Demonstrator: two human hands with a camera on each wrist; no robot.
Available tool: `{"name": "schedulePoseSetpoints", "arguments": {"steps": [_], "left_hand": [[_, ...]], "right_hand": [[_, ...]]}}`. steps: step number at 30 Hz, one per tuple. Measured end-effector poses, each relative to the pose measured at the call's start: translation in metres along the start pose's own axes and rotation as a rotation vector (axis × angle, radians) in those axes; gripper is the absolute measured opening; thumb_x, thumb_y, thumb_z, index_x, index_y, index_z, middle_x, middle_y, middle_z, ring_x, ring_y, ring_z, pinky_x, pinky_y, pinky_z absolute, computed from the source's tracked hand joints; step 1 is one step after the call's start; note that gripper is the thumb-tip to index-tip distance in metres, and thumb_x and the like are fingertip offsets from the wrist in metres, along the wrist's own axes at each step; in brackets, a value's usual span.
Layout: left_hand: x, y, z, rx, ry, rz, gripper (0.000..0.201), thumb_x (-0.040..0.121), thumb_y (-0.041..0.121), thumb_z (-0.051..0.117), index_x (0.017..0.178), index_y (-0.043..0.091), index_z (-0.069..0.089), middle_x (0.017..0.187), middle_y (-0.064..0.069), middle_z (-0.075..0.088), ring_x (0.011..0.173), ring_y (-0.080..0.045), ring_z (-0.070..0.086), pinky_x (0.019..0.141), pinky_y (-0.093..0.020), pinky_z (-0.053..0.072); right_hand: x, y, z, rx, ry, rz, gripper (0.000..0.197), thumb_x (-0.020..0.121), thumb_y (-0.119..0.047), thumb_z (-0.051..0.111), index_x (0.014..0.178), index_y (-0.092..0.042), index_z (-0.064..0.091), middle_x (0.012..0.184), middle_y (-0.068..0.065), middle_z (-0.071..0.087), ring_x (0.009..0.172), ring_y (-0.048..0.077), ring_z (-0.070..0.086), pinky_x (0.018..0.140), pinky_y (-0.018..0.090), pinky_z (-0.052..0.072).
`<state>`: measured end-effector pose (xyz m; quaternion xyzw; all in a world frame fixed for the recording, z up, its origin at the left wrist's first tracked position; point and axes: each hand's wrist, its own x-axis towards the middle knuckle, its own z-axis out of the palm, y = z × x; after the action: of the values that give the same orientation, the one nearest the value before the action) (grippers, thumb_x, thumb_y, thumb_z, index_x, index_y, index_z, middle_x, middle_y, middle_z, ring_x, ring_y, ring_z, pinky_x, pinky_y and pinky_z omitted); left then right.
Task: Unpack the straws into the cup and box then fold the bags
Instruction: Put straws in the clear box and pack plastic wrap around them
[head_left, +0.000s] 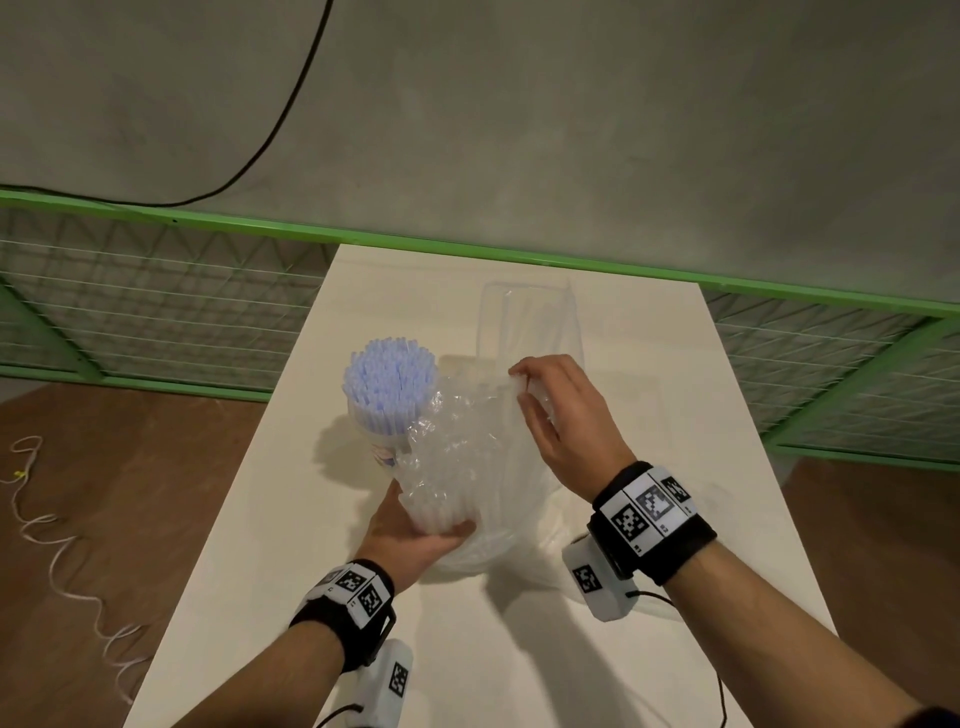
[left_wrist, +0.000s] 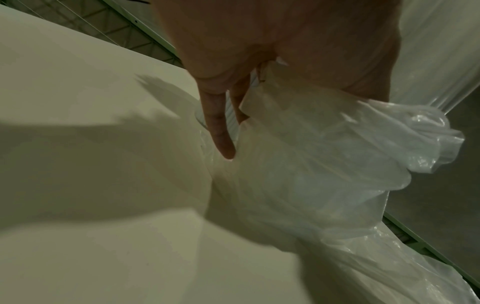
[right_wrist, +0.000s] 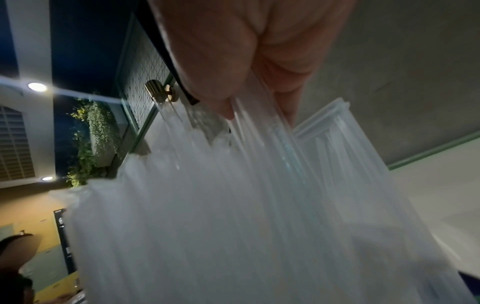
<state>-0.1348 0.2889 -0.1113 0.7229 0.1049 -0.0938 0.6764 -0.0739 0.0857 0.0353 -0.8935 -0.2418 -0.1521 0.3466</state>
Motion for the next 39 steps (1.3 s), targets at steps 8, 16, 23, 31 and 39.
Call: {"name": "schedulePoseSetpoints", "arguments": {"steps": [8,16,23,31,39], "left_hand": [[0.003,-0.007,-0.003,0.076,0.005,-0.042,0.105,0.037,0.048,0.098,0.130,0.023,0.056,0.115,0.011,0.073,0.110,-0.006,0.068,0.106,-0.039,0.050],[0.002,-0.008,-0.007,0.146,-0.009,-0.037,0.107,0.037,0.064,0.094,0.131,0.032,0.054,0.118,0.018,0.071,0.113,-0.004,0.066,0.106,-0.038,0.049],[0.001,-0.004,-0.005,0.186,0.006,-0.037,0.102,0.043,0.058,0.093,0.133,0.035,0.052,0.120,0.022,0.067,0.113,0.005,0.062,0.108,-0.029,0.046],[0.003,-0.008,-0.006,0.200,0.005,-0.040,0.107,0.040,0.068,0.092,0.134,0.037,0.051,0.124,0.022,0.066,0.117,0.001,0.061,0.110,-0.034,0.045],[0.002,-0.008,-0.007,0.215,-0.012,-0.061,0.103,0.043,0.067,0.092,0.133,0.036,0.053,0.121,0.022,0.067,0.115,0.002,0.063,0.108,-0.035,0.047]], "right_hand": [[0.024,-0.015,-0.038,-0.026,0.010,0.000,0.026,0.098,-0.021,0.055,0.121,-0.009,0.052,0.106,0.001,0.072,0.086,0.019,0.072,0.077,0.039,0.057],[0.088,-0.027,-0.135,0.051,0.479,-0.025,0.028,0.091,-0.034,0.068,0.112,-0.016,0.064,0.097,0.006,0.073,0.085,0.021,0.072,0.075,0.041,0.057],[0.158,-0.017,-0.163,0.068,0.780,-0.063,0.014,0.090,-0.032,0.063,0.095,-0.021,0.057,0.086,-0.007,0.058,0.071,-0.004,0.049,0.068,0.012,0.039],[0.170,0.051,-0.074,-0.140,0.241,0.197,0.035,0.093,-0.032,0.061,0.121,-0.011,0.062,0.097,-0.001,0.064,0.075,0.009,0.056,0.071,0.018,0.042],[0.141,0.069,-0.044,-0.168,-0.151,0.200,0.039,0.098,-0.022,0.052,0.136,-0.014,0.049,0.138,0.004,0.054,0.126,0.022,0.050,0.109,0.034,0.037]]}}
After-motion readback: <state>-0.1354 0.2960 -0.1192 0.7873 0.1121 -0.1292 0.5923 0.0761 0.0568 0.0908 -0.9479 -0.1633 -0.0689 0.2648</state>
